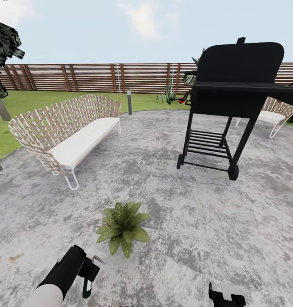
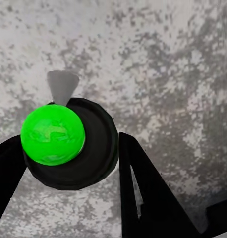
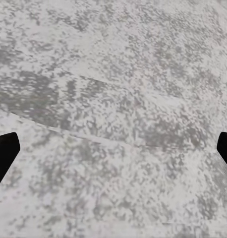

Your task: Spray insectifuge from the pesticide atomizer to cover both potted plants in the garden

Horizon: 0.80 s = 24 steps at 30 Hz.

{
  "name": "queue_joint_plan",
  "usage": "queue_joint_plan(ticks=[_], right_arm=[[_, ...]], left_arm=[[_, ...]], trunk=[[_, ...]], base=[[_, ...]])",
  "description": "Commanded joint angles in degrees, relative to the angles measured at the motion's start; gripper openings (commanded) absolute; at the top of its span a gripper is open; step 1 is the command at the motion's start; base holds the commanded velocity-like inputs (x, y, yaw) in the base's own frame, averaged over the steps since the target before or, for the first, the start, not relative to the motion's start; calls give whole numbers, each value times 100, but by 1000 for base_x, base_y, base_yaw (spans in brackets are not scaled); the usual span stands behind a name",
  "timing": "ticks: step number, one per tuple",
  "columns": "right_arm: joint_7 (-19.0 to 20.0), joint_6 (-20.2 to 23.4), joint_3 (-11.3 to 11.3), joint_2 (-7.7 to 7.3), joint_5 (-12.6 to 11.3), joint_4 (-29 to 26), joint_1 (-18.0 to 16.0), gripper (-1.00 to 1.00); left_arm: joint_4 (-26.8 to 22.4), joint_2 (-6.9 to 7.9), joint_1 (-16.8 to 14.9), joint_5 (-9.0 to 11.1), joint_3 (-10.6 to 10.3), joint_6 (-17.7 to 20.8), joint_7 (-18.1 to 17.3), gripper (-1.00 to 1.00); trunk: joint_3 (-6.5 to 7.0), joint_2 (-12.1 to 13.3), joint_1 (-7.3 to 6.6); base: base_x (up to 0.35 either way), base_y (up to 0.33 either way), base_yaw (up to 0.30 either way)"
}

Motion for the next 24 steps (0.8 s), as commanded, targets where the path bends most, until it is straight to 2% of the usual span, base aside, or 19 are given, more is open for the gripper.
queue_joint_plan(ticks=[1, 6, 17, 24], right_arm=[[-17, -16, -38, 1, 60, 6, -3, 100], [-17, -15, -38, 1, 60, 6, -3, 100], [-17, -15, -38, 1, 60, 6, -3, 100], [-17, -16, -38, 1, 60, 6, -3, 100]], left_arm=[[-11, -21, -4, -56, 30, 13, -51, -100], [-24, -40, -4, -55, 30, 15, -51, -100], [-42, -85, -4, -71, 30, 8, -42, -100], [-45, -89, -4, -68, 27, 8, -42, -100]], trunk=[[-5, -2, -2], [-5, -2, -2], [-5, -2, -2], [-5, -2, -2]], base=[[-104, -271, 272], [-101, -238, 274], [-5, -28, 270], [-33, -241, 195]])
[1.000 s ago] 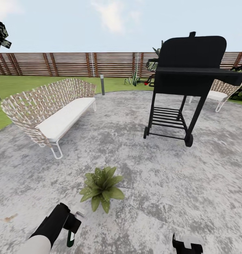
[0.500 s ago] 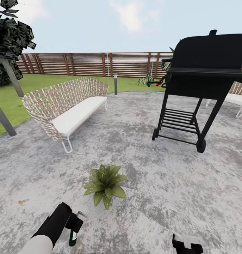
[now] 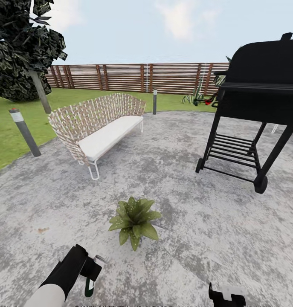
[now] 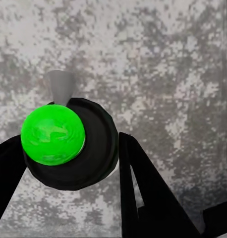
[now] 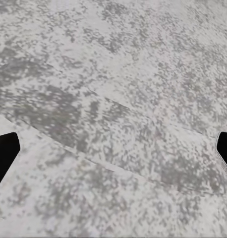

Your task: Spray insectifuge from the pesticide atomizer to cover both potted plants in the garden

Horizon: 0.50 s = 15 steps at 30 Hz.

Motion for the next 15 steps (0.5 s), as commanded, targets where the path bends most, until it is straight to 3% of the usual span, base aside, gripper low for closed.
queue_joint_plan(ticks=[1, 9, 15], right_arm=[[-17, -15, -37, 2, 60, 8, -4, 100], [-17, -14, -37, 6, 60, 8, -4, 100], [-17, -15, -37, 10, 60, 8, -4, 100]], left_arm=[[-7, -12, -4, -59, 40, 13, -56, -100], [-7, -15, -4, -54, 37, 13, -56, -100], [-12, -14, -4, -56, 54, 13, -56, -100]], trunk=[[-5, -2, -2], [-5, -2, -2], [-5, -2, -2]], base=[[-105, -262, 38], [53, -268, 17], [164, -247, 244]])
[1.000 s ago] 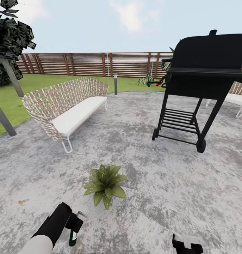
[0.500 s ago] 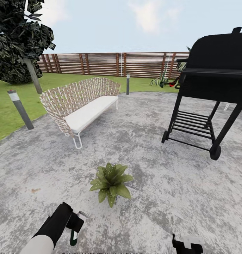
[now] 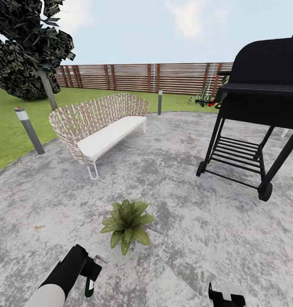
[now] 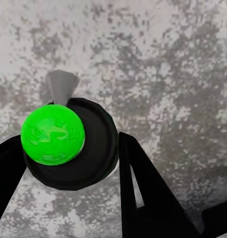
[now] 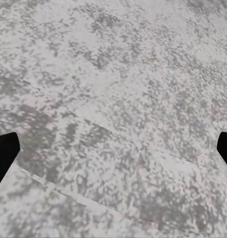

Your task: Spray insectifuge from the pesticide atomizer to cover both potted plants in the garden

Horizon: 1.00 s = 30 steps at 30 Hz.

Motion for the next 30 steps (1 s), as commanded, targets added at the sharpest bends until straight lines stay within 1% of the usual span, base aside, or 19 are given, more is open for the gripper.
queue_joint_plan(ticks=[1, 9, 15, 16, 19, 20, 25, 30], right_arm=[[-17, -15, -37, 1, 60, 6, -3, 100], [-17, -14, -38, -5, 60, 6, -3, 100], [-17, -23, -44, 9, 62, -2, -3, 100], [-17, -19, -45, -12, 67, 3, -3, 100], [-12, -16, -38, -94, 74, 11, -3, 100], [-7, -16, -38, -99, 71, 9, -3, 100], [-8, -16, -37, -50, 61, 6, -3, 100], [-8, -16, -37, -43, 60, 6, -3, 100]], left_arm=[[-6, -10, -5, -60, 42, 11, -53, -100], [36, 7, -5, -77, 14, 11, -46, -100], [6, 7, -5, -78, 14, 11, -46, -100], [1, 7, -5, -78, 16, 11, -46, -100], [0, -1, -5, -78, 16, 11, -46, -100], [-4, -1, -5, -78, 17, 11, -46, -100], [-9, 7, -5, -78, 32, 11, -46, -100], [-9, 7, -5, -78, 41, 11, -46, -100]], trunk=[[-5, -2, 1], [-5, -2, 1], [-5, -2, 1], [-5, -2, 1], [-5, -2, 1], [-5, -2, 1], [-5, -2, 1], [-5, -2, 1]], base=[[157, -119, 274], [29, -21, 267], [0, 0, 40], [0, -14, 0], [84, -245, 0], [90, -259, 0], [76, -265, 0], [11, -270, 0]])
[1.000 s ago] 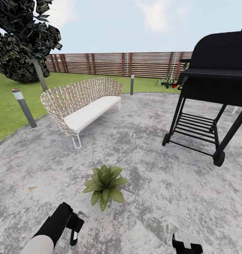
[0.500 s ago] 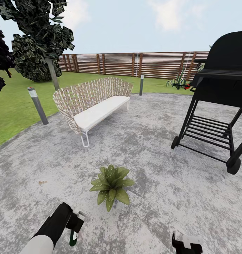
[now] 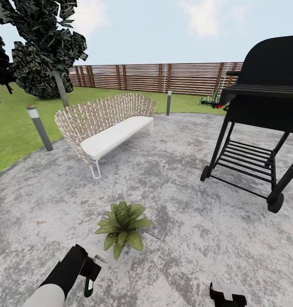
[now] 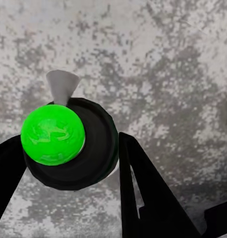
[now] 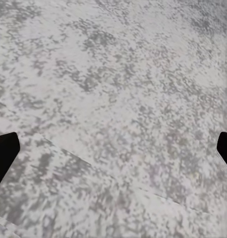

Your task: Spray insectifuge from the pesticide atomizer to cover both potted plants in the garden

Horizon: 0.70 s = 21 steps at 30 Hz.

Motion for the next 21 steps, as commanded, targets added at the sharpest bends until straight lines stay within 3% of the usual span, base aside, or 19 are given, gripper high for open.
queue_joint_plan(ticks=[1, 8, 21], right_arm=[[-17, -15, -37, 2, 60, 8, -5, 100], [-17, -15, -43, 2, 60, 8, -5, 100], [-17, -15, -38, 2, 60, 13, -5, 100]], left_arm=[[-12, -9, -3, -60, 43, 14, -57, -100], [-12, -12, -3, -53, 50, 14, -57, -100], [-14, -10, -3, -51, 52, 14, -57, -100]], trunk=[[-5, -2, -1], [-5, -2, -1], [-5, -2, -1]], base=[[0, -271, 0], [0, -272, 34], [0, -272, 268]])
